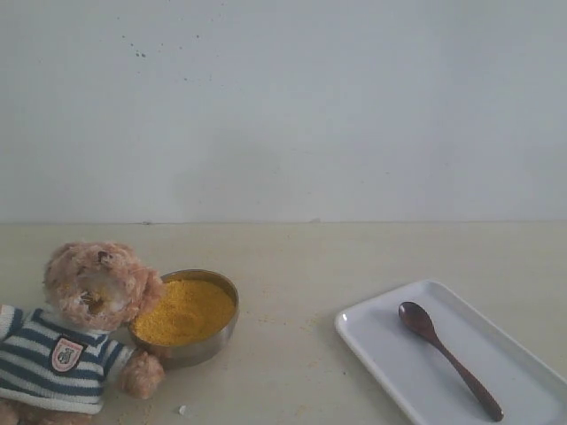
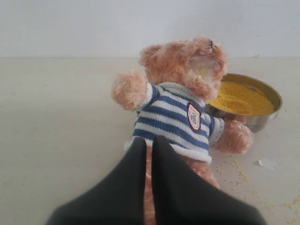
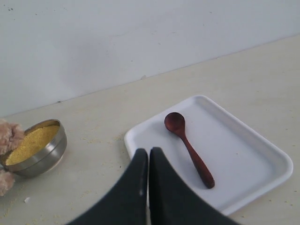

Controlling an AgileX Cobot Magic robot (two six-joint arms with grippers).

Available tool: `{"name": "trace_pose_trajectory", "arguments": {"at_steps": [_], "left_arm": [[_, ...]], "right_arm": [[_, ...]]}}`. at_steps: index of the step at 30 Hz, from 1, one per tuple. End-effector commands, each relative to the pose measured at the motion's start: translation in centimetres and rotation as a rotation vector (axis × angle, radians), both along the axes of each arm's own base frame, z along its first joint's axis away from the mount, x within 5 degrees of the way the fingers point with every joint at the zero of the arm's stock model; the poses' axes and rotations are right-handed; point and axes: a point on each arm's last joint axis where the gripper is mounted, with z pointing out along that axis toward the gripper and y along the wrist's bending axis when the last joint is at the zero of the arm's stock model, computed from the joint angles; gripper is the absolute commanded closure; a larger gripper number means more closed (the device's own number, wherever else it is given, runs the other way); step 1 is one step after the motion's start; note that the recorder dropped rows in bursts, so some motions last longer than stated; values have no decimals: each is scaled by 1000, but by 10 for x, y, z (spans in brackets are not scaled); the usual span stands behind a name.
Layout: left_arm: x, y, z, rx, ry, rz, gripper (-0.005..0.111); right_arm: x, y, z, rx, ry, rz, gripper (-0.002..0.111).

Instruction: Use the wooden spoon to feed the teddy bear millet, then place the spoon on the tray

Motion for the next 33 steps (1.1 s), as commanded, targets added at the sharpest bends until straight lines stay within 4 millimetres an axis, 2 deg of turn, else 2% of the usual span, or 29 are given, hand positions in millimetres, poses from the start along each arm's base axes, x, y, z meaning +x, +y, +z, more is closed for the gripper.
{"name": "trace_pose_trajectory", "arguments": {"at_steps": [1, 6, 10, 15, 33], "left_arm": [[0, 0, -1, -5, 1, -2, 103], [0, 0, -1, -5, -1, -2, 103], [0, 0, -1, -5, -1, -2, 103], [0, 0, -1, -5, -1, -2, 103], [0, 0, -1, -5, -1, -2, 103]], "right_arm": [[-5, -3, 6, 10, -89, -33, 108], [-4, -9, 8, -128, -145, -115, 108], [-9, -8, -17, -266, 111, -63, 108], [-9, -8, -18, -220, 132, -70, 108], [-8, -8, -15, -222, 100, -71, 108]]}}
